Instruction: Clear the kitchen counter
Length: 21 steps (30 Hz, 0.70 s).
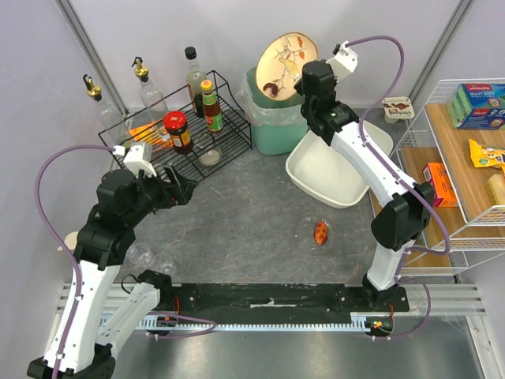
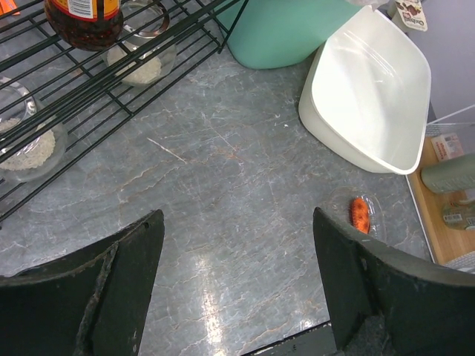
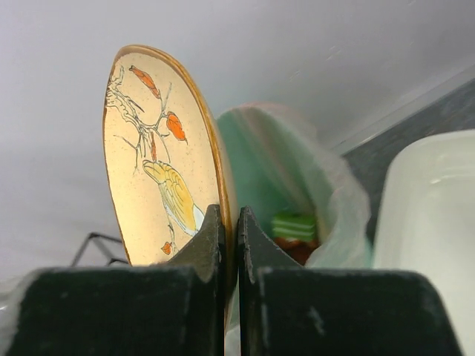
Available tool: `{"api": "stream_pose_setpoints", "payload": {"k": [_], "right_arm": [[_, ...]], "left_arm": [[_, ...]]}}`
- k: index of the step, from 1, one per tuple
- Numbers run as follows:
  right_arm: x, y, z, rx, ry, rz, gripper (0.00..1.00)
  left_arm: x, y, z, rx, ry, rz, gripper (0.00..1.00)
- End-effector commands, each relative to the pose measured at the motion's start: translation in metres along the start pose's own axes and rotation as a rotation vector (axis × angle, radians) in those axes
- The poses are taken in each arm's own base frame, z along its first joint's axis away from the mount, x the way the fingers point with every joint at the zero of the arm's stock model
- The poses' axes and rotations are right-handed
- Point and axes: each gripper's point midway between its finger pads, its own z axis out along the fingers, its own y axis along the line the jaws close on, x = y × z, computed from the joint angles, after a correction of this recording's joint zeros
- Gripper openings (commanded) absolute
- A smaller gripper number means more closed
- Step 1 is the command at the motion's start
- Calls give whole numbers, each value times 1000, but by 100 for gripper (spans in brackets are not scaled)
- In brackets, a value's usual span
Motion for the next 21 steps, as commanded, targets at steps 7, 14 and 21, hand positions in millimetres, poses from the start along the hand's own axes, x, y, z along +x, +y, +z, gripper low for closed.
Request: {"api": "stream_pose_setpoints", "payload": {"k": [7, 14, 21], "right_arm": [[-110, 22, 10, -20, -414, -257, 0], [-149, 28, -4, 6, -536, -401, 0], [-172, -6, -31, 148, -531, -324, 0]], "left_arm": [[-2, -12, 0, 66, -2, 21, 86], [0, -11, 1, 66, 3, 15, 86], [0, -15, 1, 83, 11, 12, 86]]}}
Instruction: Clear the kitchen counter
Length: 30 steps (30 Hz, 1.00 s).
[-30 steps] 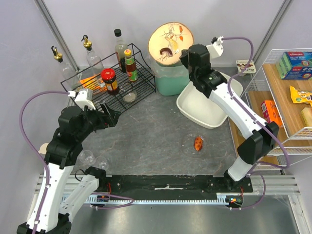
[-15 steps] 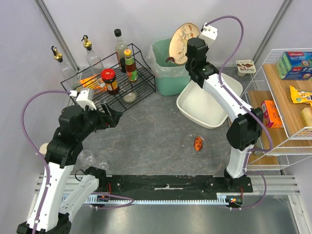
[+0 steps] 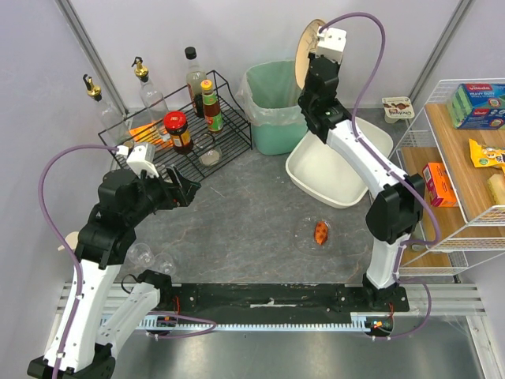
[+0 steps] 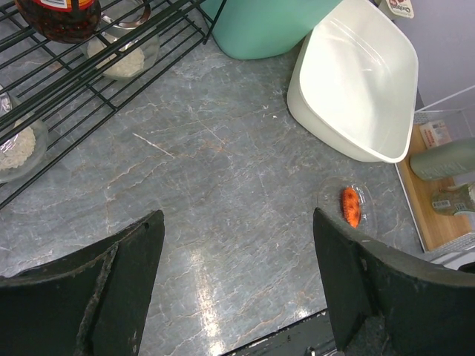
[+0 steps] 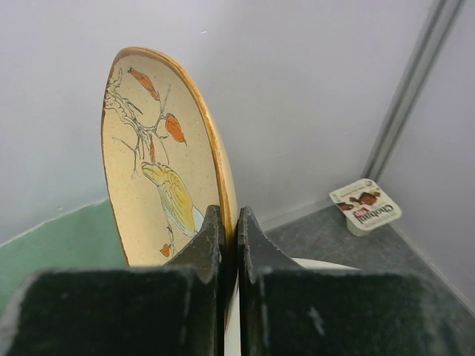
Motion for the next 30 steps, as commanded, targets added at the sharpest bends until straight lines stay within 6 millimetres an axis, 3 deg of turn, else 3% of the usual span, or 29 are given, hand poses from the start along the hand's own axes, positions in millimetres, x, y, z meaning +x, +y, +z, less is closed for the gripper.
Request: {"api": "stream_pose_setpoints", "payload": {"k": [1, 6, 12, 20, 30], "right_arm": [[-112, -69, -29, 154, -175, 307, 0], [-110, -110, -47, 263, -135, 327, 0], [-75, -142, -60, 333, -53, 252, 0], [16, -135, -69, 284, 135, 166, 0], [119, -127, -59, 253, 317, 165, 0]], "left_arm": [[-6, -8, 0, 41, -19, 16, 86], [-9, -12, -3, 57, -25, 20, 86], [-6, -14, -4, 74, -17, 24, 86], [-3, -16, -4, 92, -8, 28, 86], [2, -12, -5, 79, 7, 39, 86]]}}
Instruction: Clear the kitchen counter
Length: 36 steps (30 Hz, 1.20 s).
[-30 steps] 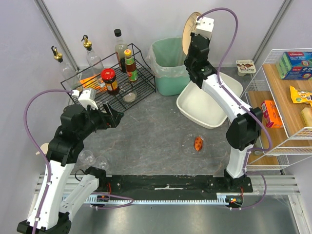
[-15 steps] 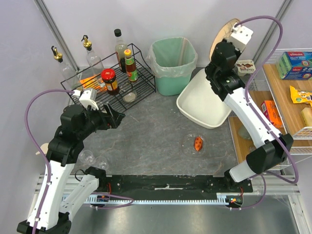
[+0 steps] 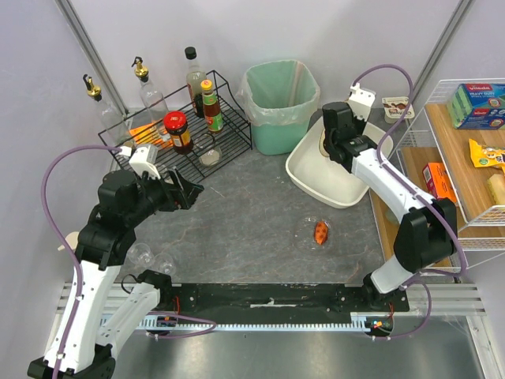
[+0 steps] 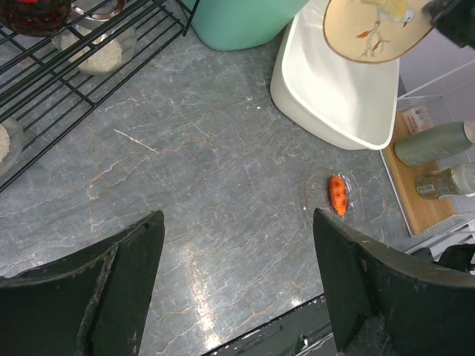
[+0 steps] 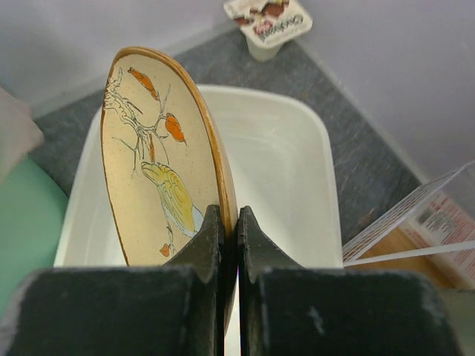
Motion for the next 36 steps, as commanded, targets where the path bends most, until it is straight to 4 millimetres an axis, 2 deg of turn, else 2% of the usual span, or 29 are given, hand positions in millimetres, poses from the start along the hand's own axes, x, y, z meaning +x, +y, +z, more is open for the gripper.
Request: {"api": "stream_pose_setpoints", "payload": {"k": [1, 11, 14, 20, 24, 26, 29, 36], "right_arm": [[-18, 5, 13, -13, -41, 232, 0], [28, 5, 42, 19, 38, 215, 0], [37, 5, 53, 18, 55, 243, 1], [60, 14, 61, -19, 104, 252, 21], [75, 14, 64, -7, 128, 231, 43], [82, 12, 65, 5, 139, 219, 49], [97, 12, 69, 13, 164, 196, 51], [127, 13, 71, 28, 230, 157, 50]], "left_arm": [[-3, -3, -3, 22, -15, 39, 86], [-3, -3, -1, 20, -9, 39, 86], [-3, -2, 0, 18, -8, 39, 86], [-3, -3, -1, 22, -10, 42, 86], [-1, -5, 1, 37, 4, 40, 86], [0, -4, 1, 32, 2, 39, 86], [1, -2, 2, 27, 5, 38, 86], [4, 0, 3, 18, 6, 44, 86]]}}
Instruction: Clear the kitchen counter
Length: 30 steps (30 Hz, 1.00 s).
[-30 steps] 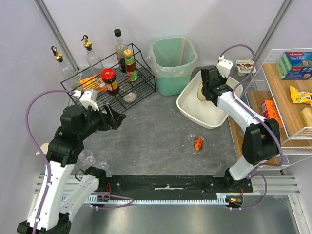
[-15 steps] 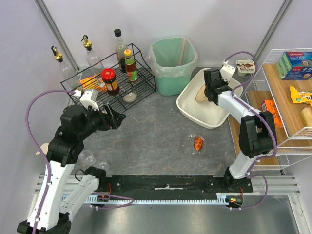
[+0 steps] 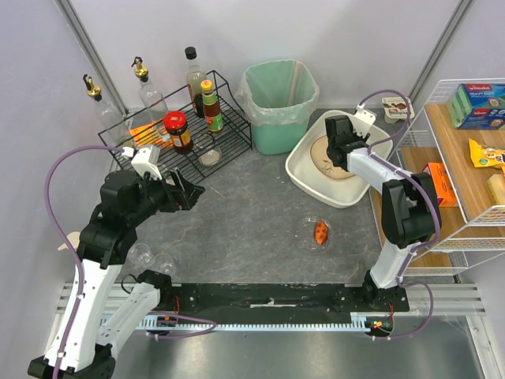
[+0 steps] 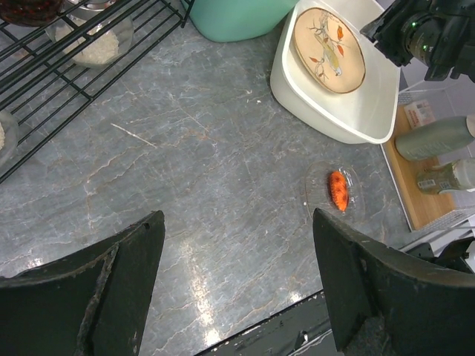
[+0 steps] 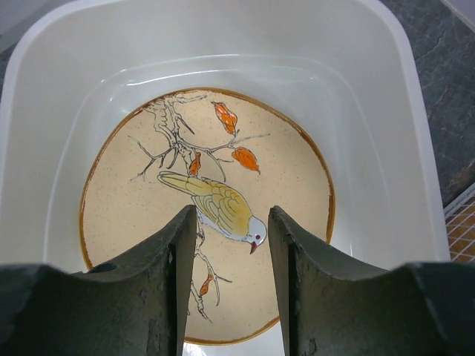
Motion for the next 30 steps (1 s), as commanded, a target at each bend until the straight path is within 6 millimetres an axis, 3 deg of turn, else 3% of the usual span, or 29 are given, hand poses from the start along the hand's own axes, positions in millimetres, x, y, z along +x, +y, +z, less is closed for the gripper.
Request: {"api": "stream_pose_setpoints", "payload": {"k": [1, 10, 19, 22, 24, 30], "right_arm": [[12, 0, 6, 15, 13, 23, 49], [18, 14, -10, -125, 88, -50, 51], [74, 22, -53, -376, 250, -141, 50], [86, 24, -67, -432, 285, -166, 49], [94, 24, -72, -451, 310, -177, 44], [113, 21, -69, -442, 357, -219, 38]], "left_arm": [[-1, 1, 0, 9, -9, 47, 86], [-1, 0, 1, 11, -10, 47, 86], [-3, 1, 1, 8, -16, 57, 87], [-4, 1, 0, 7, -21, 61, 93], [-4, 1, -1, 9, -25, 68, 99], [-3, -3, -2, 33, -33, 75, 99]]}}
